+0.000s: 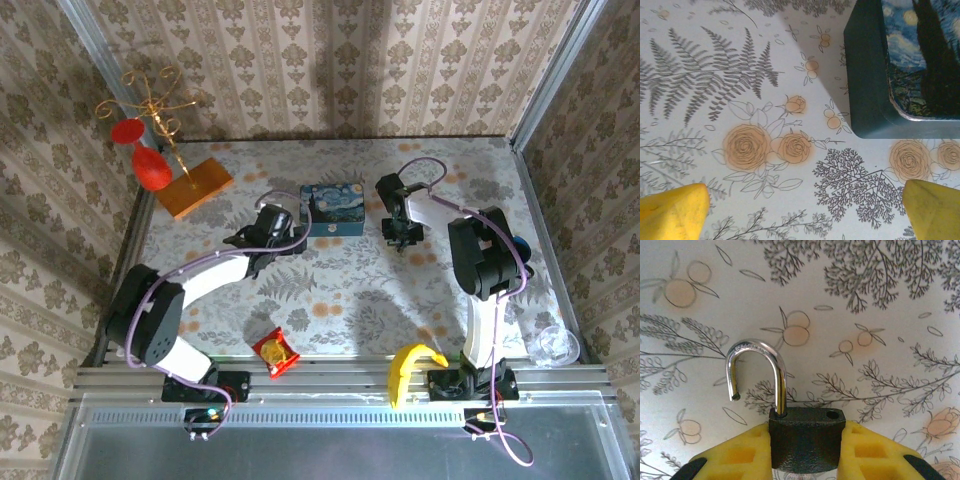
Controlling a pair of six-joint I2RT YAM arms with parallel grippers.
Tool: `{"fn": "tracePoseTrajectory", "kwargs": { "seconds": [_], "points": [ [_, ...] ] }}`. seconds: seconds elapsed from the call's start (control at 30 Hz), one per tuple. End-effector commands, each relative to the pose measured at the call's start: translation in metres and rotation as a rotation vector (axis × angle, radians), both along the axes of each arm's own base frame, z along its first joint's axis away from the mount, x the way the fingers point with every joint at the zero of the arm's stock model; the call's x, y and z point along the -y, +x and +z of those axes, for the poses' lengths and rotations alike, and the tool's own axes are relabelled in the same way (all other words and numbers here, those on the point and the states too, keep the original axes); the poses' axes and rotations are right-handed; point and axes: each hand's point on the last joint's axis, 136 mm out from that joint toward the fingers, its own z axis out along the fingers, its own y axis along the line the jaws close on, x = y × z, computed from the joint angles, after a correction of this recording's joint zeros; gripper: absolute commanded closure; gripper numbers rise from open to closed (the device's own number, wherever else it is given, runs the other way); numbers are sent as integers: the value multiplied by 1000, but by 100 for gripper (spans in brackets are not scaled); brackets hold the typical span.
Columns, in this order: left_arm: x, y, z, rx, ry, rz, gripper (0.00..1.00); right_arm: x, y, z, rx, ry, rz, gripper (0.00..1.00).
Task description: Unlock the padlock with the key
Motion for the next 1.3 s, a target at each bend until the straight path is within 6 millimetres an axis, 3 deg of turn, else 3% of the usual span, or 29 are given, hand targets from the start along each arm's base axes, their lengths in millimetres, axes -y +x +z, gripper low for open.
{"fn": "tracePoseTrajectory", "kwargs": {
  "seconds": [0.0,0.07,0.23,0.47,0.7,0.93,1.1,1.17,1.27],
  "points": [
    [-20,-12,6,-3,-3,51,0,1,2,-4,-19,-4,-9,100],
    [-30,-17,10,4,-14,71,0,0,3,-5,-20,1,-12,98],
    [-52,-28,23,31,-35,119,0,-3,4,-6,-23,11,-14,75],
    [-91,-38,49,91,-23,191,0,-2,2,14,0,16,-16,49],
    [-142,-44,69,141,-7,301,0,6,-8,66,115,35,-28,41],
    [-186,-48,68,152,26,419,0,30,-34,118,275,19,-67,28],
    [-203,-45,68,188,47,470,0,49,-52,148,448,29,-102,23],
    [-207,-42,67,218,59,481,0,52,-56,157,528,45,-99,0],
    [-210,-36,66,282,69,474,0,64,-62,165,649,40,-115,0]
  ]
}}
